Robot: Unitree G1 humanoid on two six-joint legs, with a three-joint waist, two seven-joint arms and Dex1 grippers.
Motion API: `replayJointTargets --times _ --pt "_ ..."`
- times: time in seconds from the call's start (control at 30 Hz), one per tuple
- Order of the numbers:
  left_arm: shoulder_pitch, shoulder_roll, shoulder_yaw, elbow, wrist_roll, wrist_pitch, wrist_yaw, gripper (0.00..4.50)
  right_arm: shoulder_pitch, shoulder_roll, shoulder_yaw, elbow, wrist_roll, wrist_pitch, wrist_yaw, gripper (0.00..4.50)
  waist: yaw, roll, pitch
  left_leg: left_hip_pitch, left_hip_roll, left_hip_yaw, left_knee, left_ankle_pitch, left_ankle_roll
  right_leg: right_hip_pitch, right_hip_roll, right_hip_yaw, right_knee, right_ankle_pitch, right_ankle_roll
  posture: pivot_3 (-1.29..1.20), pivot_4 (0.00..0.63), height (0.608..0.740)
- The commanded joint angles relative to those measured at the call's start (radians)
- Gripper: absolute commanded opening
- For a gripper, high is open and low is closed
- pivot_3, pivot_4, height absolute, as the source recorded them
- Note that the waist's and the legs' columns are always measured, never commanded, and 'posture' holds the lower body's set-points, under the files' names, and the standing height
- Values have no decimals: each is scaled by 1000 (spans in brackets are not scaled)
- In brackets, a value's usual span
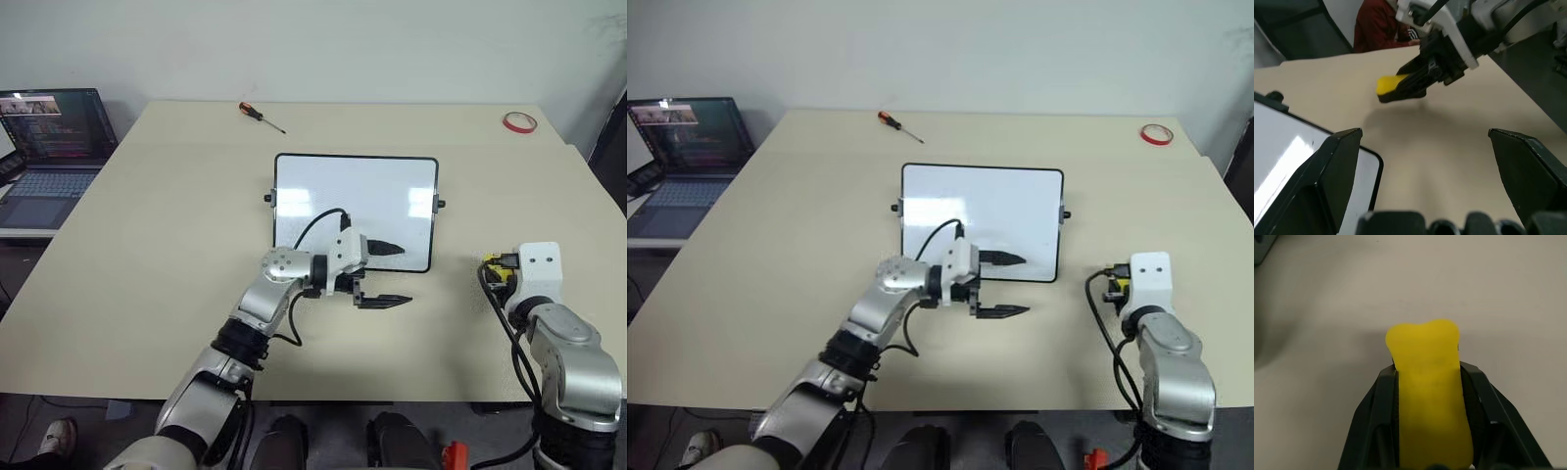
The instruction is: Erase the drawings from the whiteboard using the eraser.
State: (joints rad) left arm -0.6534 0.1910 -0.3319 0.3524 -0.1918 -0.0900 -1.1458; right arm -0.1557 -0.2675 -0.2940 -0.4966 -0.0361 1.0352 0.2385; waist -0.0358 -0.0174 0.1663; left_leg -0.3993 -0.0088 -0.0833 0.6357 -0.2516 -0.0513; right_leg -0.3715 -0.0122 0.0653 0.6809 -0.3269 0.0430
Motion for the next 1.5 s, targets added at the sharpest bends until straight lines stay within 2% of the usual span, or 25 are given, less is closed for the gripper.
replayJointTargets --times 0.03,0.5,0.57,0.63,0.8,0.83,1.07,1.2,1.5 --pt "-11 -10 0 -9 10 -23 0 4500 -20 -10 -22 23 34 -23 -2 1282 0 0 0 0 0 0 0 0 0 0 0 0 0 0 0 0 150 740" --pt "27 19 6 -72 16 3 22 4500 -28 -29 9 129 84 -61 -12 1282 1 0 0 0 0 0 1 0 0 0 0 0 1 0 0 0 150 740" --pt "30 22 4 -78 16 6 25 4500 -26 -27 7 137 85 -60 -20 2006 1 0 0 0 0 0 1 0 0 0 0 0 1 0 0 0 150 740" --pt "31 24 4 -81 17 8 27 4500 -25 -29 7 142 87 -63 -25 2531 1 0 0 0 0 0 2 0 0 0 0 0 2 0 0 0 150 740" --pt "29 26 3 -81 18 11 29 4500 -25 -39 8 146 100 -68 -34 4315 0 0 0 0 1 0 3 0 0 1 0 0 2 0 0 0 150 740" --pt "29 26 3 -82 18 13 29 4500 -25 -42 7 146 102 -69 -35 4415 0 0 0 0 1 0 4 0 0 1 1 0 2 0 0 0 150 740" --pt "29 35 12 -98 18 24 40 4500 -50 -43 -5 104 124 -40 -55 4415 0 0 0 0 1 0 4 0 0 1 1 0 3 0 0 0 150 740" --pt "50 58 44 -138 25 49 105 4500 -54 -38 -3 34 143 -15 -57 4415 0 0 0 0 1 0 4 0 0 0 1 1 3 0 0 0 150 740" --pt "190 66 201 -333 18 205 403 4500 -21 18 29 -135 161 -21 -98 4415 3 1 0 0 1 -1 5 0 0 0 -1 0 4 0 0 0 150 740"
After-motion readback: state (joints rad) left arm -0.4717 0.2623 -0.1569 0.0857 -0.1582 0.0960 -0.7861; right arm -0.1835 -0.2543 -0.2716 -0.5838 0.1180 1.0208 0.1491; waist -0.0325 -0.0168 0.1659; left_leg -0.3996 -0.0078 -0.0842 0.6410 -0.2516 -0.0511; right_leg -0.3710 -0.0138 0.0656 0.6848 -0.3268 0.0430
